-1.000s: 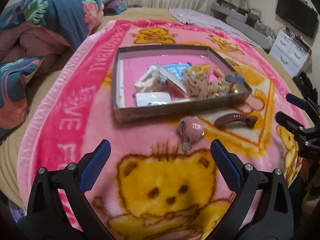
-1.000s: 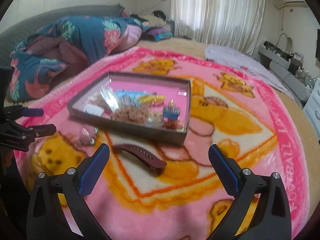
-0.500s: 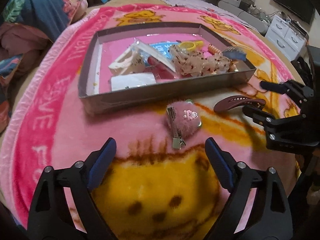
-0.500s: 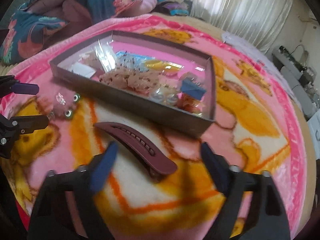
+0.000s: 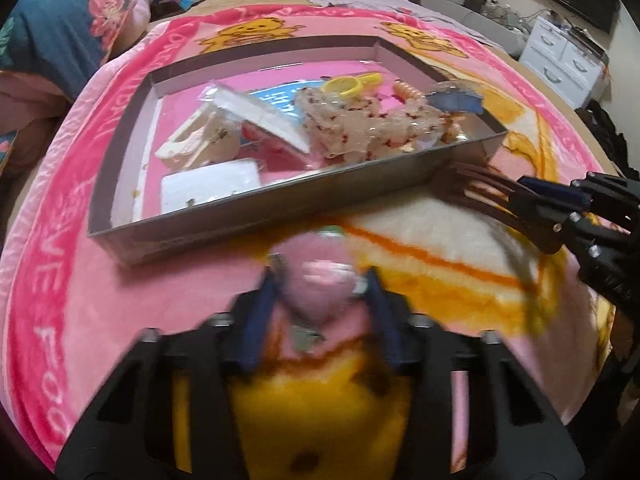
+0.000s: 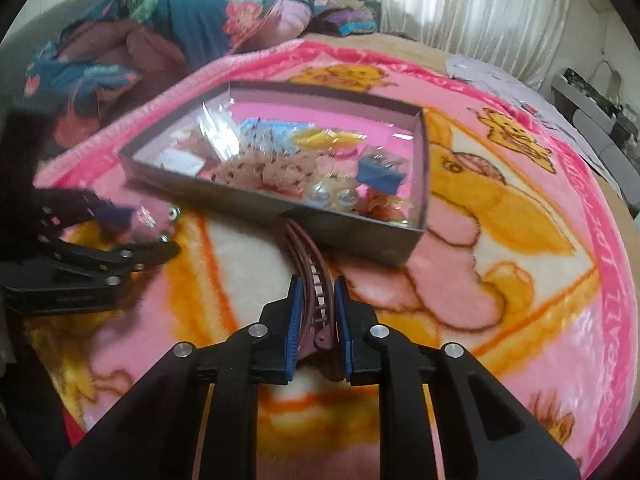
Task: Organize jewelry
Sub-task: 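Grasp the pink fluffy keychain with the left tool while the right tool grasps the maroon claw clip, then carry the keychain and claw clip into the box and open both tools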
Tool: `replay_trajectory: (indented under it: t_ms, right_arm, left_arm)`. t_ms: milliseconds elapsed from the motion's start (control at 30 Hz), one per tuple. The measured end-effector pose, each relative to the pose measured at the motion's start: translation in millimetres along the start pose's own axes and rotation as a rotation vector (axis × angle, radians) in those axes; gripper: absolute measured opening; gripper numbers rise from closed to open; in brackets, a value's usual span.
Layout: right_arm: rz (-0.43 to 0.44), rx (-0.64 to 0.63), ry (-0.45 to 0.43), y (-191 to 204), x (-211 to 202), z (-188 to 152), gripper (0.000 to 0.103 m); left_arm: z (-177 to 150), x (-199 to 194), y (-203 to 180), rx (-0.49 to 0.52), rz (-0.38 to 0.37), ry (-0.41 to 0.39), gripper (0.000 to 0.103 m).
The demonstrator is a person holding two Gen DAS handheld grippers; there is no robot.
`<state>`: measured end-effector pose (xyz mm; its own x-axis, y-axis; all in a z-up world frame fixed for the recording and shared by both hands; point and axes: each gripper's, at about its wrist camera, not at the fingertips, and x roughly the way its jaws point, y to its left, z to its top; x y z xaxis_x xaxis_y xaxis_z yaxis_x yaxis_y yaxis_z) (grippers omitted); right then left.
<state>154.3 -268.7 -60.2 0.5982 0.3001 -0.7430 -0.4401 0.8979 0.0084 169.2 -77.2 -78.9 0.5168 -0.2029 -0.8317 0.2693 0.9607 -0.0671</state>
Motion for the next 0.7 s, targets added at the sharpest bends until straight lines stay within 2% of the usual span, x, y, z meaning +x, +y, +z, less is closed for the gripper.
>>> replay_trajectory:
  t_ms: [33, 133, 333, 500, 600, 700]
  right_arm:
    - [0.012, 0.009, -0.011, -2, -5, 0, 0.011]
    - [0.008, 0.014, -0.028, -5, -13, 0, 0.011]
    - [-0.001, 0.025, 0.058, -3, 6, -6, 0.010]
    - [-0.016, 0.003, 0.068, 4, 14, -5, 0.011]
    - [-0.040, -0.022, 0.117, 10, 34, -3, 0.013]
    - [-0.036, -0.021, 0.113, 11, 38, -1, 0.012]
  left_arm:
    - [0, -2, -1, 0.005, 0.005, -0.002, 0.029]
    - [0, -10, 1, 0.003, -0.002, -0.019, 0.028]
    - [4, -34, 17, -0.045, -0.007, -0.066, 0.028]
    - [9, -49, 37, -0.100, 0.003, -0.096, 0.028]
    - [9, -55, 48, -0.130, 0.008, -0.108, 0.028]
    - [11, -60, 56, -0.154, 0.012, -0.120, 0.028]
